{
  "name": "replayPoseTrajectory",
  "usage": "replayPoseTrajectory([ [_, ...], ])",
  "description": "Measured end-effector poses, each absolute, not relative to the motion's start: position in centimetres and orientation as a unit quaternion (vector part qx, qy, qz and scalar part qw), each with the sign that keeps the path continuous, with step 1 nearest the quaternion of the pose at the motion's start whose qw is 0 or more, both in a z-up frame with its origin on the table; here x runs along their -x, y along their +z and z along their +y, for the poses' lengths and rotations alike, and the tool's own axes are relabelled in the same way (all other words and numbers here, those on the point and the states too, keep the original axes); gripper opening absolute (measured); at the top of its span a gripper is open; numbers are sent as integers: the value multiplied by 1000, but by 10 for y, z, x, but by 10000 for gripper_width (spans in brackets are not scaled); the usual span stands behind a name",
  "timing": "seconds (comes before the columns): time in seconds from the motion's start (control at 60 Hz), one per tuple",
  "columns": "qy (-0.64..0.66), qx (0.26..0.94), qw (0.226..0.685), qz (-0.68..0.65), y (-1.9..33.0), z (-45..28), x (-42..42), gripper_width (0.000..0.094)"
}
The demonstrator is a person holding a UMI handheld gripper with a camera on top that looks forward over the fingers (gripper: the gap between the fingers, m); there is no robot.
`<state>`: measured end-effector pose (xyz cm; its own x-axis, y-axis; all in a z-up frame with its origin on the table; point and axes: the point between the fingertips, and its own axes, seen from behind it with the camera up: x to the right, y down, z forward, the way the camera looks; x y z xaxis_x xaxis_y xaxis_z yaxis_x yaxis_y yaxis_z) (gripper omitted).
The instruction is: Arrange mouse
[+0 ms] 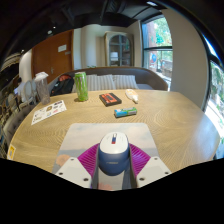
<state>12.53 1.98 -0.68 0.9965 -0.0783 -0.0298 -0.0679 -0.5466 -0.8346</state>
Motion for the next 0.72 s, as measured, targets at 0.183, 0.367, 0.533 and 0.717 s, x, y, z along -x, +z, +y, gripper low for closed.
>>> replayPoseTrajectory([
  [0.183,21,879,473,53,-7,18,-125,508],
  [0.367,46,878,472,60,3,10,-115,737],
  [0.533,61,868,488,63,29,-28,-112,838],
  [0.717,24,861,503,73,44,-103,-132,842],
])
